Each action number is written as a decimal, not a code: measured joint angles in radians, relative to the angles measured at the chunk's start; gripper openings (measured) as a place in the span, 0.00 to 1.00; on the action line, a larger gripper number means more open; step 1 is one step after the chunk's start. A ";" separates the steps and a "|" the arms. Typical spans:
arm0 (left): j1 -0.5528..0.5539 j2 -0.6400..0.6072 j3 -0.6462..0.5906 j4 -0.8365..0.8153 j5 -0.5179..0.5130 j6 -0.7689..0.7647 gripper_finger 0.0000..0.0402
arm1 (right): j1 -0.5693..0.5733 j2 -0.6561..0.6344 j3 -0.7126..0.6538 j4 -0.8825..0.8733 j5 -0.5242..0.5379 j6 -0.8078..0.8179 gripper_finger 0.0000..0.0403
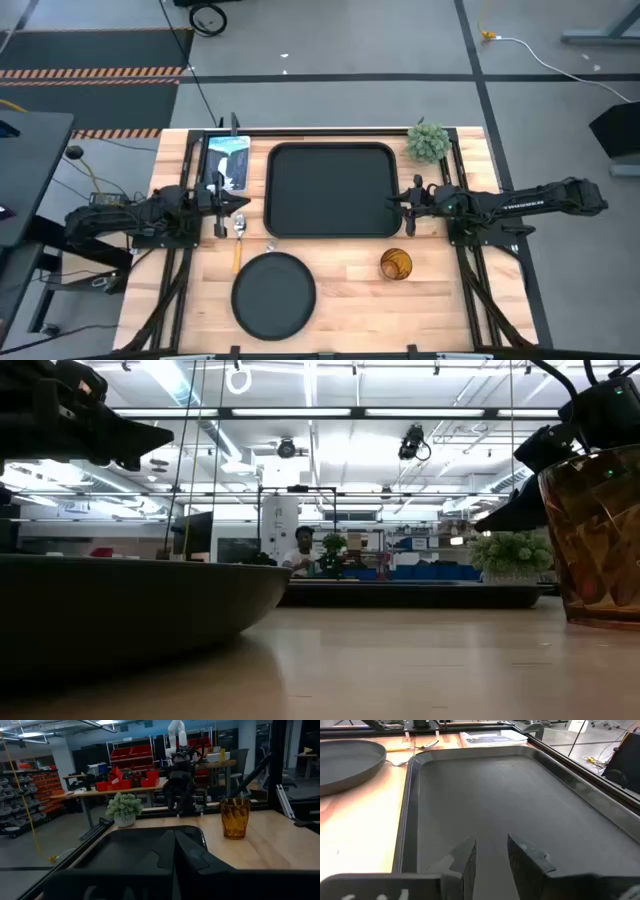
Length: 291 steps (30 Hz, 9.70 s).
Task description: Pick and place plate/cup/fork/spoon on tray
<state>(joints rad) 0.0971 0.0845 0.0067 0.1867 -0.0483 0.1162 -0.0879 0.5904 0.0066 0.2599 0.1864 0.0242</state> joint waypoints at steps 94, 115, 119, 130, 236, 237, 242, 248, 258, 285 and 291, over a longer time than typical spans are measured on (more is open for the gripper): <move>0.000 0.000 0.000 0.000 0.000 0.000 0.02 | -0.001 0.000 0.000 0.034 0.131 0.000 0.29; 0.000 0.000 0.000 0.000 0.000 0.000 0.02 | -0.003 0.000 0.000 0.121 0.214 -0.299 0.29; 0.000 0.000 0.000 0.000 0.000 0.000 0.02 | -0.004 0.000 0.000 0.128 0.215 -0.462 0.29; -0.001 0.000 0.000 0.004 0.000 -0.007 0.02 | -0.006 0.000 0.000 0.229 0.100 -0.148 0.29; -0.282 1.449 0.911 -0.138 -0.112 -0.559 0.35 | 0.164 -0.126 0.108 0.137 0.165 -0.003 0.29; -0.283 1.449 0.911 -0.138 -0.127 -0.575 0.35 | 0.160 -0.139 0.108 0.128 0.165 -0.007 0.29; -0.291 1.463 0.911 -0.136 -0.161 -0.631 0.35 | 0.150 -0.190 0.108 0.068 0.165 -0.009 0.29; -0.313 1.478 0.911 -0.063 -0.188 -0.650 0.35 | 0.150 -0.210 0.108 0.035 0.165 -0.009 0.29; -0.327 1.486 0.911 -0.035 -0.218 -0.647 0.35 | 0.150 -0.218 0.108 0.039 0.165 -0.009 0.29; -0.347 1.724 1.317 -0.407 -0.230 -0.648 0.35 | 0.153 -0.209 0.279 -0.270 0.160 0.026 0.29; -0.348 1.828 1.496 -0.507 -0.221 -0.655 0.35 | 0.175 -0.182 0.414 -0.471 0.228 0.033 0.29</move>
<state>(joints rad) -0.2508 1.9130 1.5029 -0.3204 -0.2695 -0.5388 0.0867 0.4080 0.4203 -0.2116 0.4141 0.0571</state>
